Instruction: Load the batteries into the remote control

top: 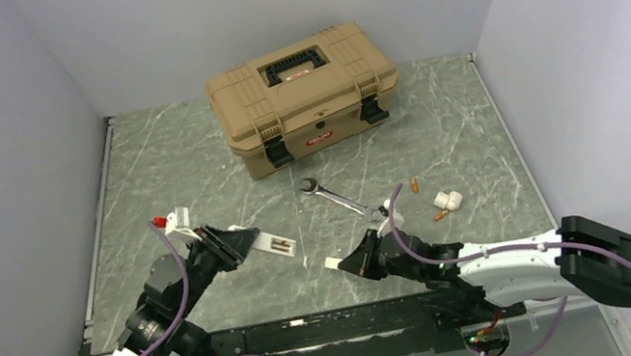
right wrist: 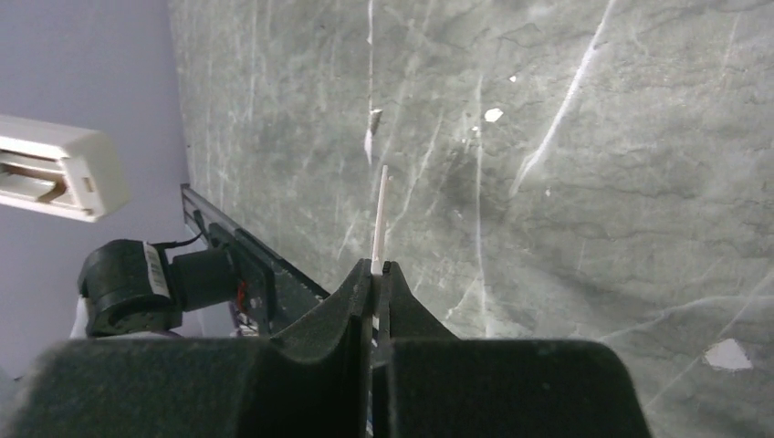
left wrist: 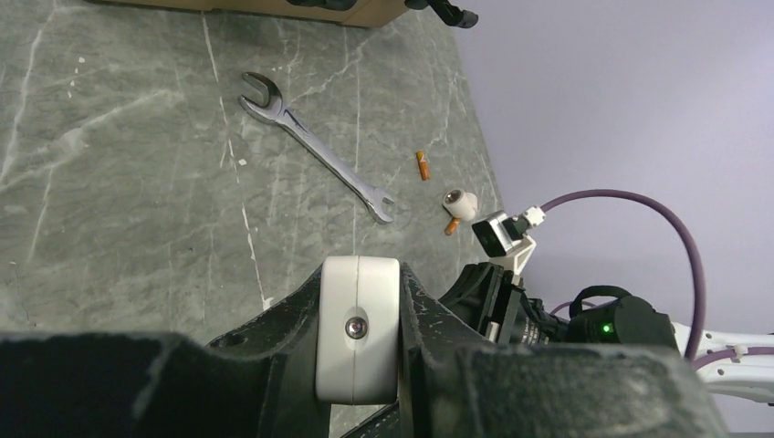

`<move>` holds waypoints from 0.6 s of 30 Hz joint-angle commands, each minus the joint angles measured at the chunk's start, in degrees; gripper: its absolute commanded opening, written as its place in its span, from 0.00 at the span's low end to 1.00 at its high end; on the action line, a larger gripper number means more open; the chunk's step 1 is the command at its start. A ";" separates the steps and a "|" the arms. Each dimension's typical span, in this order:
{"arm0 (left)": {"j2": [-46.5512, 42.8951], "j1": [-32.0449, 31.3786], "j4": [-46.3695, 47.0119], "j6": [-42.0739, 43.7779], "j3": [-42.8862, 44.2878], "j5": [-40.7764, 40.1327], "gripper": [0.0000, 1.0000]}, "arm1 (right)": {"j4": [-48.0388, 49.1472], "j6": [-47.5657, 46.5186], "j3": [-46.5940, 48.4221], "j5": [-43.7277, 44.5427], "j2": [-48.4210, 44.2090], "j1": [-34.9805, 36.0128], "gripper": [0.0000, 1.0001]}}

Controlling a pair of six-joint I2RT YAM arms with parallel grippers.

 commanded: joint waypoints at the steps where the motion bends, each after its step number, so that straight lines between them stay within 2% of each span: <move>1: -0.65 -0.04 0.54 0.92 2.19 -0.87 0.00 | 7.81 3.77 -0.64 -0.42 3.69 -0.11 0.09; 5: -0.69 -0.04 1.11 0.64 1.79 -0.48 0.00 | 10.21 4.58 -1.18 -0.30 6.38 -0.43 0.18; 11: -1.15 -0.07 1.59 0.15 1.09 -0.28 0.00 | 11.15 5.08 -1.60 -0.22 8.74 -0.90 0.25; 18: -1.35 -0.07 1.72 0.06 0.99 -0.26 0.00 | 3.47 3.81 0.17 1.91 7.41 -1.08 0.42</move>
